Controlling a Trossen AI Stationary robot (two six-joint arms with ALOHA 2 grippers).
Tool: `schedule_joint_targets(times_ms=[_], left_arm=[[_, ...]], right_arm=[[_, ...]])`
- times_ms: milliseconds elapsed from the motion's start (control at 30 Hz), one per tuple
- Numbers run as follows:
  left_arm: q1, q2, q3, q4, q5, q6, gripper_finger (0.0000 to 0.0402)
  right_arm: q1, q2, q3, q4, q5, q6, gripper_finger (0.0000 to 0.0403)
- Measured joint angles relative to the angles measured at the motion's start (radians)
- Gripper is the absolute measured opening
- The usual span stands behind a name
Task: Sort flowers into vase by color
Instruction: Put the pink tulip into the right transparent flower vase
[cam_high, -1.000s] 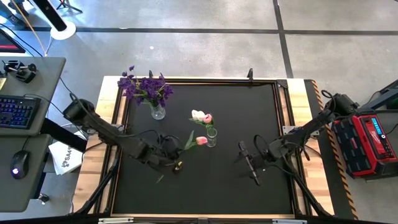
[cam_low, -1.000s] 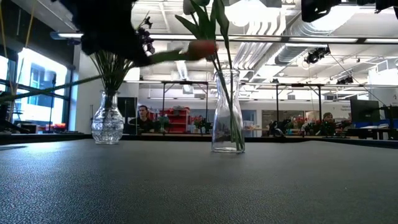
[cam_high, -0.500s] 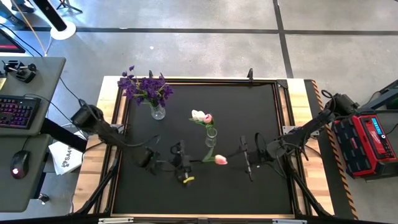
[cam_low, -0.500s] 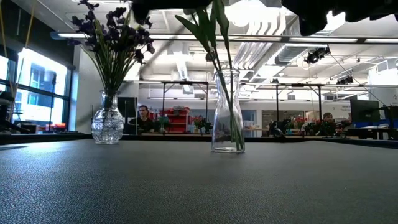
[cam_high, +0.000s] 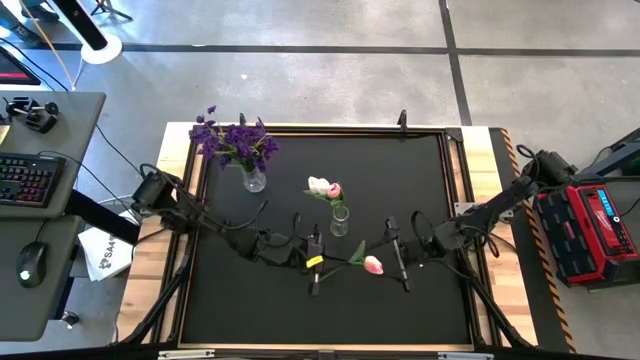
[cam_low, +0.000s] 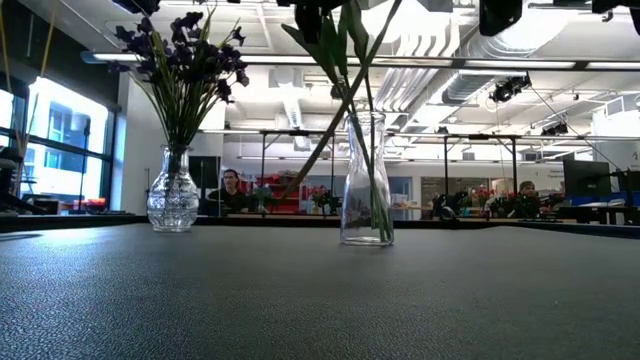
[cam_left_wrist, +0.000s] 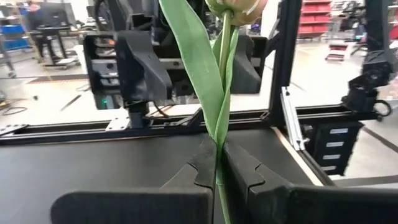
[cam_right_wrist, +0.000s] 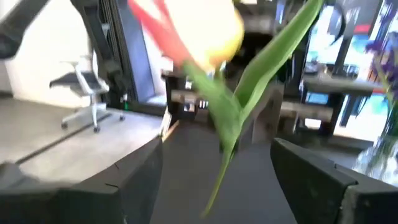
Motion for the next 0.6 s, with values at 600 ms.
schedule_joint_targets(times_ms=[600], left_arm=[[-0.012,0.000,0.000,0.002,0.017,0.003,0.0000]], right_arm=[[0.000,0.145,0.189,-0.099,-0.001,-0.142,0.0201]])
